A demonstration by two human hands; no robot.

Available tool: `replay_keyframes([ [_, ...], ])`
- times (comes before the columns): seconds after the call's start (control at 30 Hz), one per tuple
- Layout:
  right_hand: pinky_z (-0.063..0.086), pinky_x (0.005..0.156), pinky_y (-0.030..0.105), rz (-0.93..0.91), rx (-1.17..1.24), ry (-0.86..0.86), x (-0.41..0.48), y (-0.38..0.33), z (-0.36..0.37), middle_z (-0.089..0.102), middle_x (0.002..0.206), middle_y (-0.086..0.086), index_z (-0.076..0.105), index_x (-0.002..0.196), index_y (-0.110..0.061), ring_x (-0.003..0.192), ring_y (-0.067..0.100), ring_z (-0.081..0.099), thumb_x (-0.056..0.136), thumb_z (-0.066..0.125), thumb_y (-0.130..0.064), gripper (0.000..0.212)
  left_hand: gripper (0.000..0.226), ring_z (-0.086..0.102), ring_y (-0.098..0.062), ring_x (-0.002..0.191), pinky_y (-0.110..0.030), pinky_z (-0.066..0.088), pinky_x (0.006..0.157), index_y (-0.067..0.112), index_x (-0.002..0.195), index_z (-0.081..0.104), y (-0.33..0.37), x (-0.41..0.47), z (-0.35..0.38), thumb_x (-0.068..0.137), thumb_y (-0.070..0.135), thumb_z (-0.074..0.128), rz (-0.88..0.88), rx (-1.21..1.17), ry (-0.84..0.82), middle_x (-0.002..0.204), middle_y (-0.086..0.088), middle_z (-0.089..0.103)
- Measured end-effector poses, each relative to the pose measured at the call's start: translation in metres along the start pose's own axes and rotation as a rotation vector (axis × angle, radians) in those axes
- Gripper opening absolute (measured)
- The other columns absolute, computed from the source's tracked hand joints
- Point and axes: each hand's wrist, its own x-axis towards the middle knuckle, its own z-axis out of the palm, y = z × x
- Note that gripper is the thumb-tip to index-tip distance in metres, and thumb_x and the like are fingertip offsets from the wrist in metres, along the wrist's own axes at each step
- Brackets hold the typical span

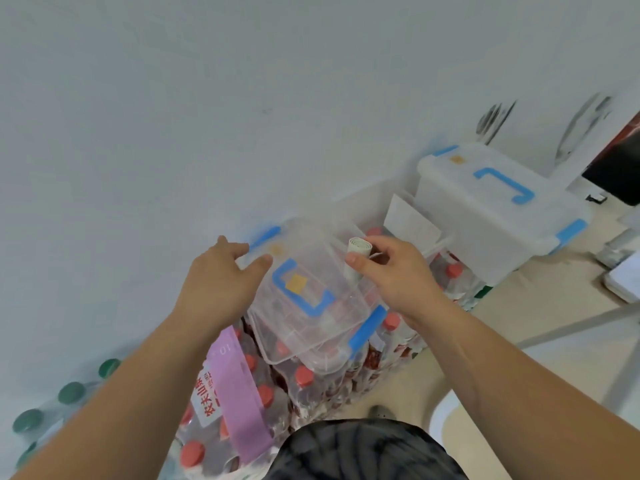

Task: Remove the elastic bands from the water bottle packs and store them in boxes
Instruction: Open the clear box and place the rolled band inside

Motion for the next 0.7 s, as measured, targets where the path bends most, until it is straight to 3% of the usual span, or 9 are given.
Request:
replay_keyframes([
  [0.07, 0.054, 0.081, 0.030, -0.018, 0.003, -0.004, 0.007, 0.002, -0.011, 0.072, 0.102, -0.002, 0.077, 0.103, -0.032, 0.085, 0.012, 0.065, 0.088, 0.079, -0.033, 0.014, 0.058, 0.050, -0.024, 0.135, -0.035, 0.035, 0.108, 0.020, 0.141, 0.056, 0.009, 0.003, 0.002, 0.093, 0.053, 0.056, 0.054, 0.172, 0.004, 0.158, -0.003, 0.041],
  [0.17, 0.055, 0.086, 0.034, -0.034, 0.005, 0.001, 0.024, 0.006, -0.029, 0.071, 0.105, -0.002, 0.075, 0.098, -0.037, 0.091, 0.016, 0.067, 0.088, 0.080, -0.028, 0.014, 0.049, 0.052, -0.021, 0.132, -0.036, 0.036, 0.110, 0.022, 0.133, 0.063, 0.028, 0.007, 0.012, 0.092, 0.050, 0.061, 0.123, 0.172, 0.030, 0.150, 0.000, 0.050],
  [0.23, 0.056, 0.086, 0.036, -0.032, -0.019, 0.005, 0.038, 0.010, -0.043, 0.070, 0.104, -0.001, 0.073, 0.097, -0.037, 0.091, 0.016, 0.067, 0.087, 0.080, -0.026, 0.017, 0.041, 0.056, -0.019, 0.123, -0.033, 0.040, 0.103, 0.022, 0.124, 0.068, 0.046, 0.012, 0.022, 0.091, 0.045, 0.064, 0.202, 0.173, 0.056, 0.138, 0.001, 0.060],
  [0.37, 0.048, 0.064, 0.008, -0.060, -0.093, -0.016, 0.073, 0.025, -0.070, 0.073, 0.099, -0.006, 0.077, 0.103, -0.027, 0.073, -0.004, 0.064, 0.084, 0.083, -0.028, 0.021, 0.035, 0.060, -0.016, 0.108, -0.029, 0.044, 0.092, 0.031, 0.119, 0.069, 0.081, 0.024, 0.047, 0.088, 0.048, 0.066, 0.318, 0.236, 0.040, 0.119, 0.007, 0.067],
  [0.47, 0.045, 0.060, 0.007, -0.025, -0.112, -0.032, 0.097, 0.040, -0.080, 0.071, 0.090, -0.016, 0.074, 0.107, -0.034, 0.069, -0.005, 0.062, 0.080, 0.086, -0.029, 0.030, 0.039, 0.059, -0.019, 0.110, -0.031, 0.042, 0.094, 0.034, 0.125, 0.065, 0.099, 0.039, 0.070, 0.089, 0.049, 0.066, 0.370, 0.333, 0.003, 0.122, 0.006, 0.067],
  [0.57, 0.043, 0.056, 0.007, -0.009, -0.141, -0.092, 0.118, 0.052, -0.080, 0.068, 0.084, -0.024, 0.070, 0.092, -0.040, 0.066, -0.007, 0.060, 0.073, 0.088, -0.030, 0.029, 0.048, 0.056, -0.021, 0.118, -0.036, 0.042, 0.103, 0.037, 0.132, 0.060, 0.113, 0.058, 0.092, 0.088, 0.055, 0.062, 0.328, 0.417, -0.074, 0.132, 0.006, 0.064],
  [0.7, 0.041, 0.053, 0.007, 0.005, -0.249, -0.174, 0.146, 0.056, -0.069, 0.068, 0.080, -0.021, 0.063, 0.085, -0.038, 0.068, -0.015, 0.061, 0.072, 0.086, -0.029, 0.028, 0.066, 0.045, -0.025, 0.134, -0.042, 0.038, 0.109, 0.036, 0.143, 0.051, 0.121, 0.079, 0.115, 0.085, 0.066, 0.059, 0.211, 0.563, -0.123, 0.143, 0.004, 0.057],
])
